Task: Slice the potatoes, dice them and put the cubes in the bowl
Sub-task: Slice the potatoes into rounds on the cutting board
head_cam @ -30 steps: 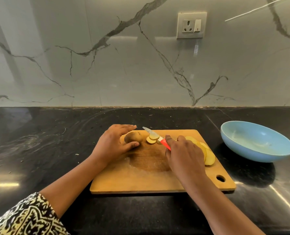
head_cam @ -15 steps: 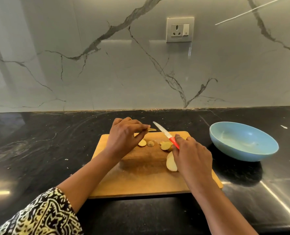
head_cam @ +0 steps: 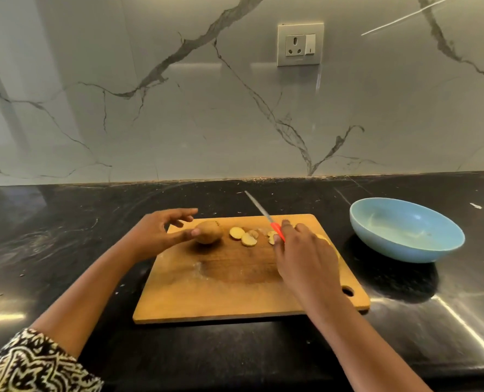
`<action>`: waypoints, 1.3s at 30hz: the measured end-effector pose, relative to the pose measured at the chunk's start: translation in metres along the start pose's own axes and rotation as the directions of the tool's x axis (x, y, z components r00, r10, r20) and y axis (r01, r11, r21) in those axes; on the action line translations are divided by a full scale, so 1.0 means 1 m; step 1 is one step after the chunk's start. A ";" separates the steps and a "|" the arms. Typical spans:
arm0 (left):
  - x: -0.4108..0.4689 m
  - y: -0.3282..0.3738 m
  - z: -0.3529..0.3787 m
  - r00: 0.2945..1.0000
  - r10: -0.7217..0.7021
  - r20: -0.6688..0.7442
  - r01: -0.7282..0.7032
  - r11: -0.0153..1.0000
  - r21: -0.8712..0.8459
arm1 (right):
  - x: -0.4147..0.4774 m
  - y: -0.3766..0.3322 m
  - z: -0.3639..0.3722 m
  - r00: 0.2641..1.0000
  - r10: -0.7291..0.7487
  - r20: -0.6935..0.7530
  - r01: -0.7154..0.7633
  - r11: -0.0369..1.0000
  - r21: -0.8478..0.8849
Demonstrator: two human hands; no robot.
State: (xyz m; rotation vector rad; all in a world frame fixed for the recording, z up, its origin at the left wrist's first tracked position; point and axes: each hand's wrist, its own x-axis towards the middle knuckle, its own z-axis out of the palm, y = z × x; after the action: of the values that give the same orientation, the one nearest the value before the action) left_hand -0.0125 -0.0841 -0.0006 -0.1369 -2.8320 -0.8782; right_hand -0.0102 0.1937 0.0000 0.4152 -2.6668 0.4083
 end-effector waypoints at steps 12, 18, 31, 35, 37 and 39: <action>0.003 0.004 0.018 0.996 -0.084 -0.028 0.082 0.996 -0.044 | -0.004 -0.066 0.012 0.932 -0.075 0.354 0.103 0.993 -0.061; 0.003 0.009 0.026 0.995 -0.071 -0.075 0.065 0.994 -0.084 | 0.003 -0.064 0.005 0.929 0.015 0.369 0.051 0.984 -0.169; -0.002 0.018 0.029 0.996 -0.048 -0.076 0.034 0.984 -0.173 | -0.007 -0.029 -0.012 0.975 0.037 0.217 -0.065 0.991 0.120; -0.003 0.019 0.027 0.996 -0.063 -0.056 0.052 0.980 -0.190 | -0.012 -0.032 -0.010 0.971 -0.045 0.237 -0.010 0.974 0.228; -0.003 0.020 0.028 0.996 -0.062 -0.070 0.048 0.981 -0.185 | -0.014 -0.035 -0.007 0.972 -0.065 0.225 0.012 0.974 0.228; -0.002 0.021 0.029 0.993 -0.067 -0.097 0.048 0.982 -0.185 | -0.015 -0.038 -0.003 0.980 -0.081 0.180 0.039 0.974 0.223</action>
State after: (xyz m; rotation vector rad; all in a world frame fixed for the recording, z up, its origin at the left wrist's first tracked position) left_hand -0.0112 -0.0508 -0.0126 -0.0326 -2.6699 -1.1236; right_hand 0.0169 0.1628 0.0046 0.6286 -2.7922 0.6778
